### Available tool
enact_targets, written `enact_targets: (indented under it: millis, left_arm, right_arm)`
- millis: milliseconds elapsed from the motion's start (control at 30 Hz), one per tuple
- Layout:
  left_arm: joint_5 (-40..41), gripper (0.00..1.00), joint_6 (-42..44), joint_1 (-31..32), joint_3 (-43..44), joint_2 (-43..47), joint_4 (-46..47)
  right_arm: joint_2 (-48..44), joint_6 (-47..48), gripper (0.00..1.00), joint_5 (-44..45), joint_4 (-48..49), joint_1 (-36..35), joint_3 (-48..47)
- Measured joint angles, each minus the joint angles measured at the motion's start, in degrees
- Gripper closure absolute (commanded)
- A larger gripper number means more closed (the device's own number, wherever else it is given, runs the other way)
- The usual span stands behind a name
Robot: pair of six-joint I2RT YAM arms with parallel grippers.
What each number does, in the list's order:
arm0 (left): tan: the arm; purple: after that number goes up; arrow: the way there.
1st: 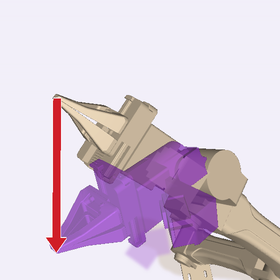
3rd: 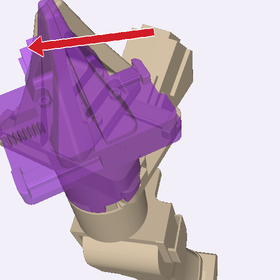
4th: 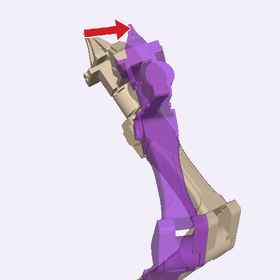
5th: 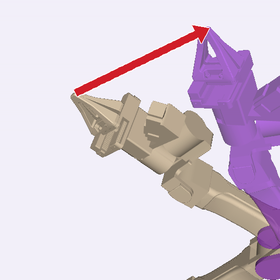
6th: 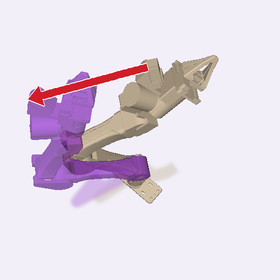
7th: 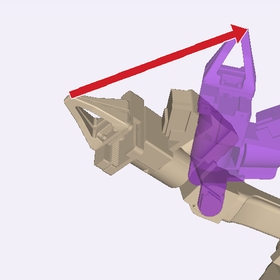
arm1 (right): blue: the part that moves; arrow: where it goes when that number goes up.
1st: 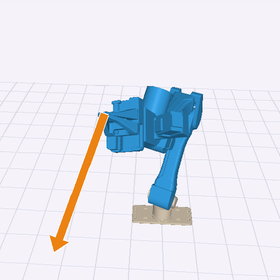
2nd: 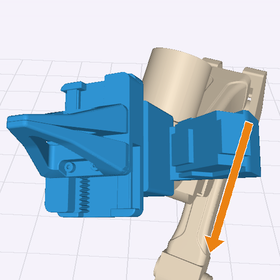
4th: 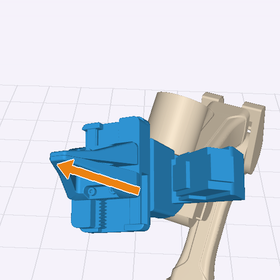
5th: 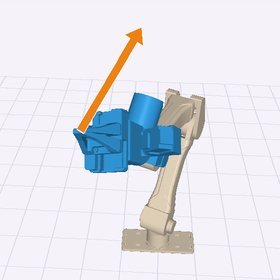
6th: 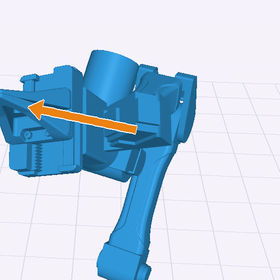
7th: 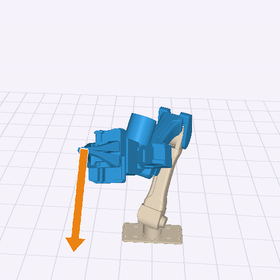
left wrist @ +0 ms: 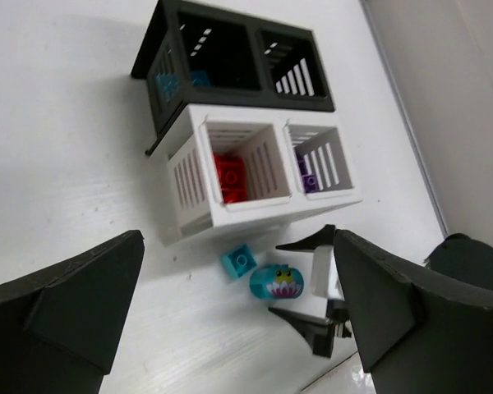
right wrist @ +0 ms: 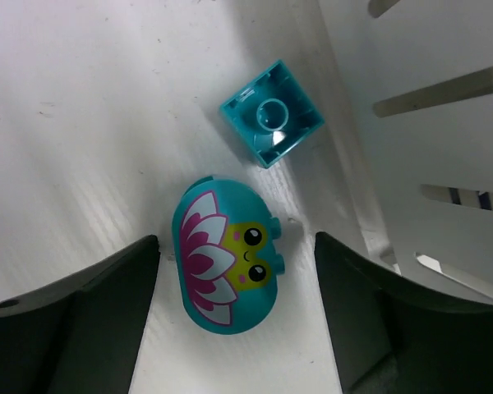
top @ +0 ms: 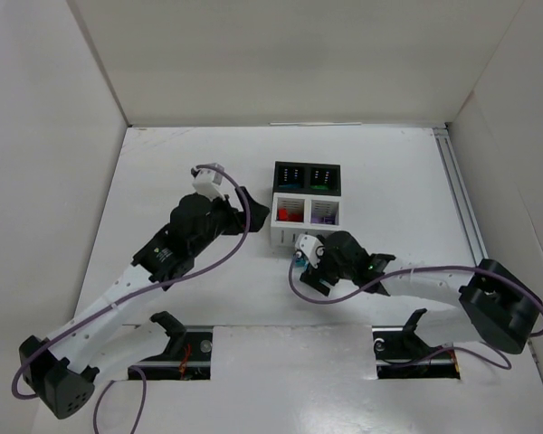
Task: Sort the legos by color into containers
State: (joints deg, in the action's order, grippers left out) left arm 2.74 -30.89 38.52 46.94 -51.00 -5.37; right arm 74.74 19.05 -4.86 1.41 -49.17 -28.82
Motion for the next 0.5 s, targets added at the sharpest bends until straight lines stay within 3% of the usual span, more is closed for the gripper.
enact_targets:
  millis: [100,200,367,500]
  left_arm:
    - [1.2,0.00,-2.1,0.0,-2.4,1.6,-2.5]
    - [1.9,0.00,-3.9,0.0,-4.0,1.7,-4.4]
    - [0.3,0.00,-5.8,0.0,-8.9,3.1,-4.1]
    - [-1.4,0.00,-7.2,0.0,-14.3,4.3,-3.5]
  right_arm:
    - [0.2,-0.6,0.48,-0.7,0.4,0.0,0.5]
    - [-1.5,-0.9,0.56,-3.0,0.3,-0.1,0.8]
    - [-9.0,0.5,0.60,-9.3,-1.4,-0.3,0.1]
    - [-13.7,3.2,0.59,-11.6,-4.5,-0.4,-5.8]
